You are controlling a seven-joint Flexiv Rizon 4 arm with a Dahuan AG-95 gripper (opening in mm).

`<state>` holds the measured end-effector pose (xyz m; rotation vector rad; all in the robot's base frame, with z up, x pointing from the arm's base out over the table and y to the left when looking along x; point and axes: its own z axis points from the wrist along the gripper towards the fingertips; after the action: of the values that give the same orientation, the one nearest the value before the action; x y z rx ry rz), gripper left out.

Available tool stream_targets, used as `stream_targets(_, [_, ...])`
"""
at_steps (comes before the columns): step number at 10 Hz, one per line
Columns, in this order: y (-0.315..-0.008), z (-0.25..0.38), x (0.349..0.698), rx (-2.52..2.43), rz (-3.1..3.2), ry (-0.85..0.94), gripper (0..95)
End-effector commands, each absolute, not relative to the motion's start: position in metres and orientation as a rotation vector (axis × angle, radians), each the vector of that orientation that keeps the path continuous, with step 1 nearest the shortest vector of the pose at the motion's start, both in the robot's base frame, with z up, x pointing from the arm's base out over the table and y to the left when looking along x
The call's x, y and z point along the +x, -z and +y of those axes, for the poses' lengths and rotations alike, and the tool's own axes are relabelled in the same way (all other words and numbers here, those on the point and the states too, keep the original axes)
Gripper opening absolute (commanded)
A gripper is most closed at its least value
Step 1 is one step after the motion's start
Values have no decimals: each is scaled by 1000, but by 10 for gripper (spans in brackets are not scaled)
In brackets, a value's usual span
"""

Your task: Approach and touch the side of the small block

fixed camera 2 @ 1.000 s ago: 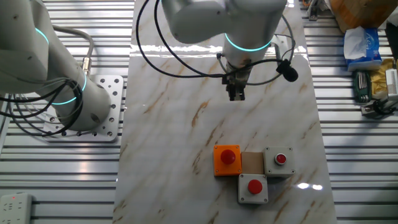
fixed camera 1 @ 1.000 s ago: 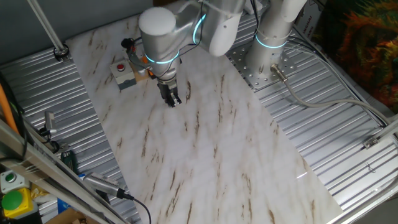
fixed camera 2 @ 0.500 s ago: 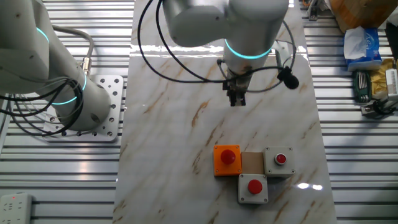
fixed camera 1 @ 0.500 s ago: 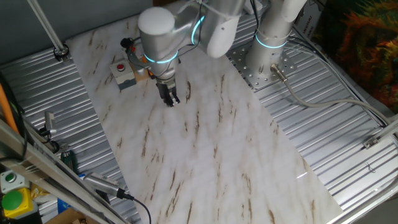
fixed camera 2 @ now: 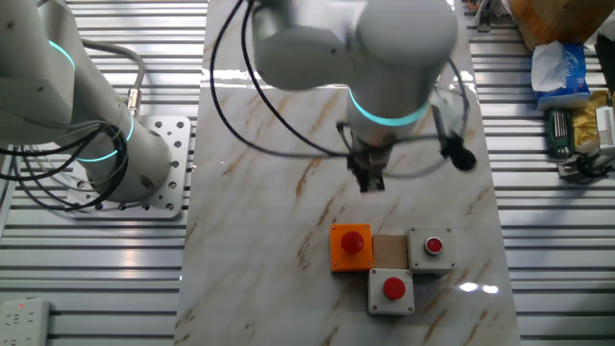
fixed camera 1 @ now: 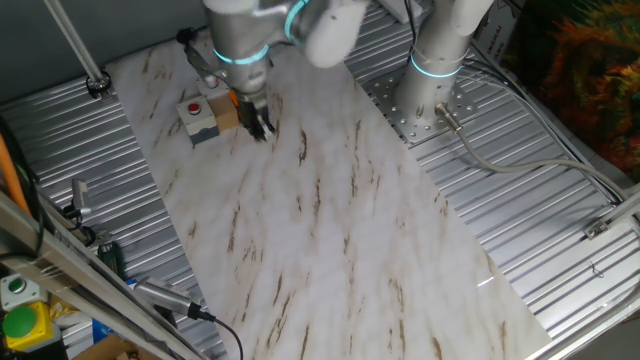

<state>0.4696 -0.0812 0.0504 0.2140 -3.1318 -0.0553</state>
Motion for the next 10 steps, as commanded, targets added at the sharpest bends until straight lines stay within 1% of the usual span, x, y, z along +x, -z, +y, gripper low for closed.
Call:
stream_targets(1, [-42, -88, 478, 224, -3138, 56, 0])
stream_targets(10, [-46, -97, 490, 245, -3136, 57, 0])
